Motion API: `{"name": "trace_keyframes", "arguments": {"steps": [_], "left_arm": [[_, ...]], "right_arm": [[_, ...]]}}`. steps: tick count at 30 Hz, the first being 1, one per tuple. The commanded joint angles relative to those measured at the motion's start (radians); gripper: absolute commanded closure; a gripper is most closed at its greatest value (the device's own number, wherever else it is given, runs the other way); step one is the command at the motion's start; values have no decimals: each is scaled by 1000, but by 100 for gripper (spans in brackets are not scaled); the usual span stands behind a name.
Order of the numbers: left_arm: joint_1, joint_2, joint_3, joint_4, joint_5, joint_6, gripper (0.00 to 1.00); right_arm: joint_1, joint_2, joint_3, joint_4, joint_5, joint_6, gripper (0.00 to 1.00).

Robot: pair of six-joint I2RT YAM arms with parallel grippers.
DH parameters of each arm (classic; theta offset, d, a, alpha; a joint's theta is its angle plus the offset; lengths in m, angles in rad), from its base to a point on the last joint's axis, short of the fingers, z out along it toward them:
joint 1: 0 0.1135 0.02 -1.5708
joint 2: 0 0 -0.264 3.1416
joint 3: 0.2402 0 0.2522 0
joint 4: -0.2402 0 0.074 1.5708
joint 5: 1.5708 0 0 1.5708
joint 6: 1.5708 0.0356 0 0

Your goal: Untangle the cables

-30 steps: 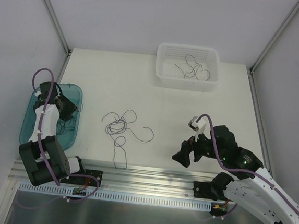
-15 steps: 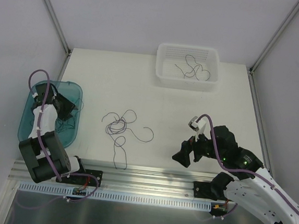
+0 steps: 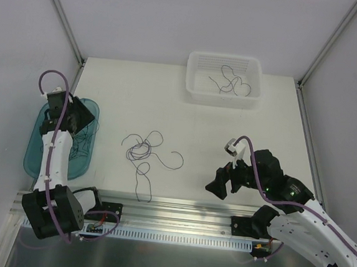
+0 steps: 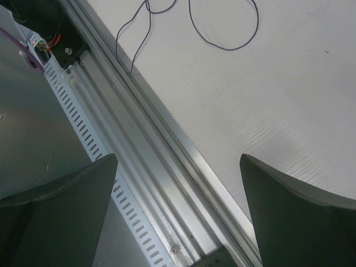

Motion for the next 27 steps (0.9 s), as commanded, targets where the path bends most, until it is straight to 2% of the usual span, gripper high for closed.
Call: {"name": "trace_keyframes", "arguments": {"steps": [1, 11, 22, 27], "left_arm": [[-77, 31, 36, -15, -144, 77, 49], [-196, 177, 67, -23, -315, 95, 54], [-331, 215, 103, -24, -561, 160, 55], [-367, 260, 106, -24, -620, 190, 58]], "right_arm": [[8, 2, -1, 13, 8, -1, 3], [9, 5, -2, 13, 13, -1, 3], [8, 14, -5, 21, 13, -2, 3], [9, 13, -4, 19, 13, -2, 3]]}}
